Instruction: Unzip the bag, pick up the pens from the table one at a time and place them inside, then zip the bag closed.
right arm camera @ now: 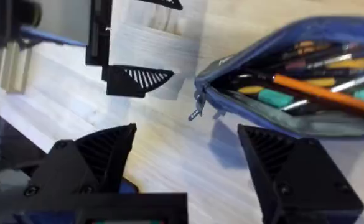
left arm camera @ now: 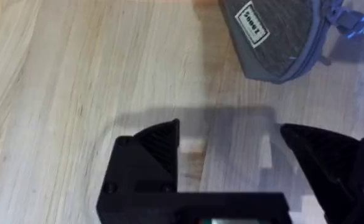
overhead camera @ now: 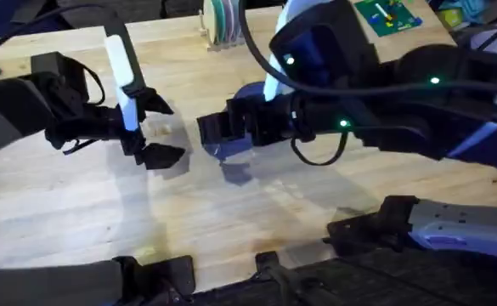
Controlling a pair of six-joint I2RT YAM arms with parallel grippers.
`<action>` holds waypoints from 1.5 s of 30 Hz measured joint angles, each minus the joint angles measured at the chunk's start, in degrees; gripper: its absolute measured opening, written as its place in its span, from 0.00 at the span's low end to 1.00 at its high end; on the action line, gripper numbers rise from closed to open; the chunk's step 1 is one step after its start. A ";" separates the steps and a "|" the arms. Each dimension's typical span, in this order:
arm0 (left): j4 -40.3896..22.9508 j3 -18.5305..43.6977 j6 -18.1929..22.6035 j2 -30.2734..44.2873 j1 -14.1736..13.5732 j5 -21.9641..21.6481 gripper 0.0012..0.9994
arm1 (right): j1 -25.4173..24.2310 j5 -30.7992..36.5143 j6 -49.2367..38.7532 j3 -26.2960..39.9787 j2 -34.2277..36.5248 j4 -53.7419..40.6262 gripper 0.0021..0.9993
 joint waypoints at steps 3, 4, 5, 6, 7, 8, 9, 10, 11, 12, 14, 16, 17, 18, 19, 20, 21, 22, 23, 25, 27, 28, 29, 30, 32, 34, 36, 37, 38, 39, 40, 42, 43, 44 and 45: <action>0.00 0.00 1.29 1.08 0.00 2.13 0.99 | 0.71 0.01 3.53 0.00 0.98 -0.07 1.00; 0.00 0.00 1.54 1.26 0.00 2.67 0.99 | 1.09 0.01 4.43 0.00 1.19 -0.09 1.00; -0.04 0.00 1.79 1.29 0.00 3.08 0.99 | 1.56 0.01 5.29 0.00 1.37 -0.11 1.00; -0.11 0.01 2.00 1.27 0.00 3.55 0.99 | 2.01 0.01 6.10 0.00 1.53 -0.09 1.00; -0.62 0.08 2.43 1.27 0.00 4.01 0.99 | 2.45 0.01 6.69 0.00 1.67 -0.11 1.00; -1.46 0.11 2.95 1.27 0.00 4.32 0.99 | 2.78 0.01 7.20 0.00 1.82 -0.11 1.00; -2.79 0.11 3.82 1.27 0.00 4.81 0.99 | 3.08 0.01 7.73 0.00 2.13 -0.09 1.00; -4.13 0.11 4.79 1.27 0.00 5.24 0.99 | 3.32 0.01 8.19 0.00 2.51 -0.09 1.00; -5.78 0.11 6.12 1.27 0.00 5.63 0.99 | 3.48 0.01 8.94 0.00 3.10 -0.07 1.00; -7.06 0.11 7.32 1.27 0.00 6.00 0.99 | 3.55 0.01 9.46 0.00 3.71 -0.04 1.00; -8.84 0.11 9.40 1.27 0.00 6.65 0.99 | 3.58 0.01 10.55 0.00 5.34 0.13 1.00; -9.42 0.11 10.66 1.27 0.00 6.89 0.99 | 3.58 0.01 11.40 0.00 7.21 0.75 1.00; -9.49 0.11 11.14 1.27 0.00 6.92 0.99 | 3.55 0.01 11.81 0.00 8.12 1.27 1.00; -9.51 0.11 11.54 1.27 0.00 6.93 0.99 | 3.58 0.01 12.03 0.00 9.05 1.87 1.00; -9.51 0.11 11.84 1.27 0.00 6.95 0.99 | 3.58 0.01 12.23 0.00 9.78 2.41 1.00; -9.51 0.11 12.04 1.27 0.00 7.01 0.99 | 3.58 0.01 12.33 0.00 10.63 3.27 1.00; -9.51 0.11 12.24 1.27 0.00 7.06 0.99 | 3.58 0.01 12.46 0.00 11.29 4.05 1.00; -9.51 0.11 12.41 1.27 0.00 7.09 0.99 | 3.56 0.03 12.49 0.00 11.99 5.07 1.00; -9.51 0.11 12.51 1.27 0.00 7.09 0.99 | 3.58 0.07 12.64 0.00 12.67 5.94 1.00; -9.51 0.11 12.94 1.27 0.00 7.12 0.99 | 3.55 0.80 12.95 0.00 17.35 10.58 0.94; -9.55 0.11 13.00 1.27 0.00 7.11 0.99 | 3.55 1.43 13.10 0.00 18.39 11.35 0.89; -9.60 0.11 13.04 1.27 0.00 7.12 0.99 | 3.55 1.93 13.20 0.00 18.77 11.53 0.86; -9.70 0.11 13.07 1.27 0.00 7.13 0.99 | 3.55 2.44 13.31 0.00 18.98 11.61 0.83; -9.77 0.11 13.07 1.27 0.00 7.13 0.99 | 3.55 3.09 13.53 0.00 19.05 11.65 0.77; -9.77 0.11 13.07 1.27 0.00 7.13 0.99 | 3.55 8.32 16.58 0.00 19.05 11.74 0.32; -9.77 0.11 13.07 1.27 0.00 7.13 0.99 | 3.57 8.81 16.71 0.00 19.05 11.76 0.21; -9.77 0.11 13.08 1.27 0.00 7.13 0.99 | 3.58 9.05 16.89 0.00 19.05 11.79 0.11; -9.77 0.11 13.08 1.27 0.00 7.13 0.99 | 3.58 9.10 17.06 0.00 19.05 11.86 0.05; -9.77 0.11 13.09 1.27 0.00 7.13 0.99 | 3.58 9.17 16.99 0.04 19.05 11.89 0.04; -9.79 0.11 13.07 1.27 0.00 7.13 0.99 | 3.58 9.25 16.97 0.09 19.05 11.89 0.03; -9.79 0.11 13.07 1.27 0.00 7.13 0.99 | 3.58 9.28 16.97 0.11 19.05 11.89 0.03; -9.79 0.11 13.07 1.27 0.00 7.13 0.99 | 3.58 9.27 16.97 0.13 19.05 11.89 0.03; -9.79 0.11 13.08 1.27 0.00 7.13 0.99 | 3.58 9.25 16.97 0.14 19.05 11.89 0.03; -9.79 0.11 13.07 1.27 0.00 7.13 0.99 | 3.58 9.25 16.94 0.15 19.05 11.89 0.03; -9.79 0.11 13.07 1.27 0.00 7.13 0.99 | 3.58 9.25 16.92 0.17 19.05 11.89 0.03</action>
